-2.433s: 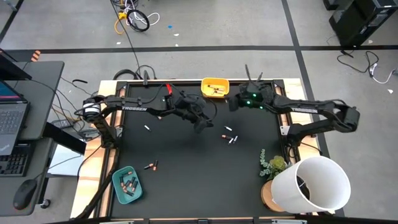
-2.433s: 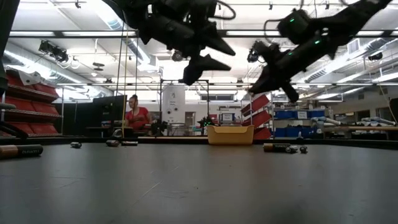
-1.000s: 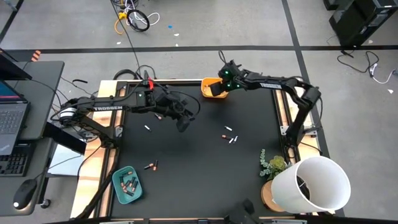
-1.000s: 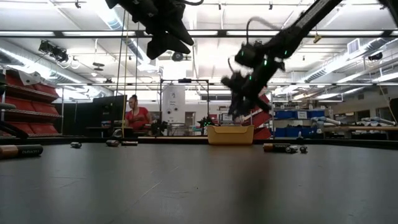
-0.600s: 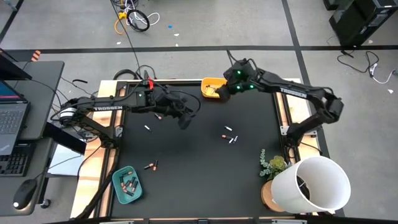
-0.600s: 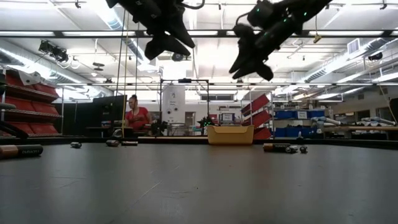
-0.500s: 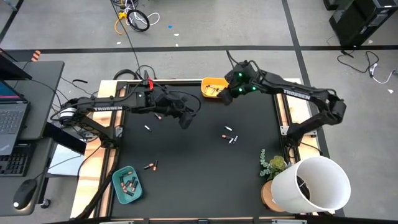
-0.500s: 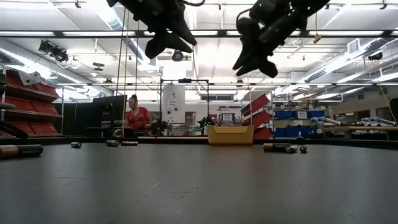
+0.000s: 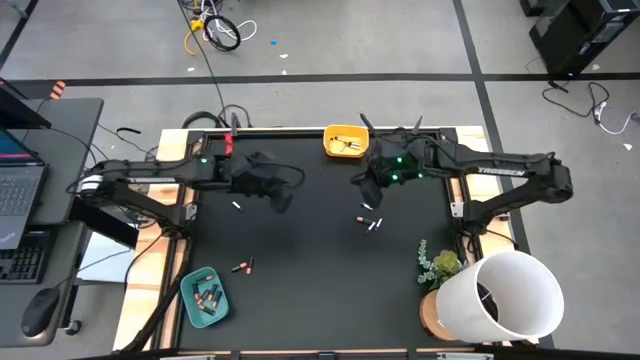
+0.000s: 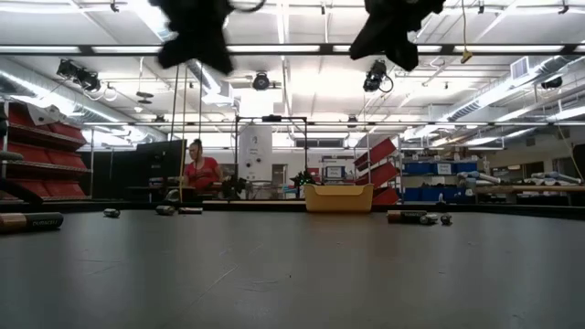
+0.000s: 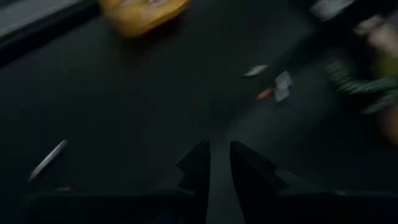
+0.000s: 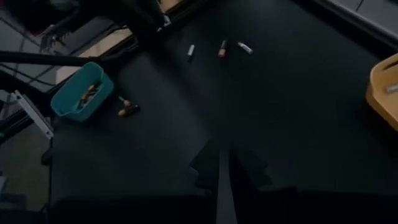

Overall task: Sort batteries
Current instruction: Put the silver battery into the yellow bin

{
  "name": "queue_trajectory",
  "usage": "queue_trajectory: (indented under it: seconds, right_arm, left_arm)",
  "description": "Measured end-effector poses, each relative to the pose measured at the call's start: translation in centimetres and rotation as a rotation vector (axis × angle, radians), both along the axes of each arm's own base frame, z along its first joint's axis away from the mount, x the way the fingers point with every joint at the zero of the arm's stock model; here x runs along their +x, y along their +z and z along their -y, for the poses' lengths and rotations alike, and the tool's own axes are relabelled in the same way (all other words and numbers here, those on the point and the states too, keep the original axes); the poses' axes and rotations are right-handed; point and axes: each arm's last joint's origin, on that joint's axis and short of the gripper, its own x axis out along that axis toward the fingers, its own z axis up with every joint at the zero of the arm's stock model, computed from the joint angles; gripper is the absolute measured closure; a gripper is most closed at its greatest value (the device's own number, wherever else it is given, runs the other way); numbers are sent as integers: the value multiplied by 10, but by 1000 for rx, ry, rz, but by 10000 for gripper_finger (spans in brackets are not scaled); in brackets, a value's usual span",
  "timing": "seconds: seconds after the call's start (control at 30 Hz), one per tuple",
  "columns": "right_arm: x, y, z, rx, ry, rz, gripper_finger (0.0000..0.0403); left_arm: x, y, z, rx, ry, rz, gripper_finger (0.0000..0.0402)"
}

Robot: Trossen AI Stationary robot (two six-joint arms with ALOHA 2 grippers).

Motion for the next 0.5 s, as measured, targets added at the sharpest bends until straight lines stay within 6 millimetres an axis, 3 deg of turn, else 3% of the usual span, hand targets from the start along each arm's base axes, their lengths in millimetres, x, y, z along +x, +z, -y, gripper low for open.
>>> queue_trajectory:
  seconds: [0.13, 0.3, 0.5]
  right_arm:
    - [0, 2, -11, -54, -14, 0, 377]
    - [12, -2, -19, -71, 7, 22, 377]
    - [30, -7, -29, -86, 12, 85, 380]
  left_arm:
    - [-31, -6, -2, -44, 53, -219, 325]
    - [-50, -19, -1, -75, 89, -440, 325]
    - [-61, -62, -1, -130, 152, -587, 325]
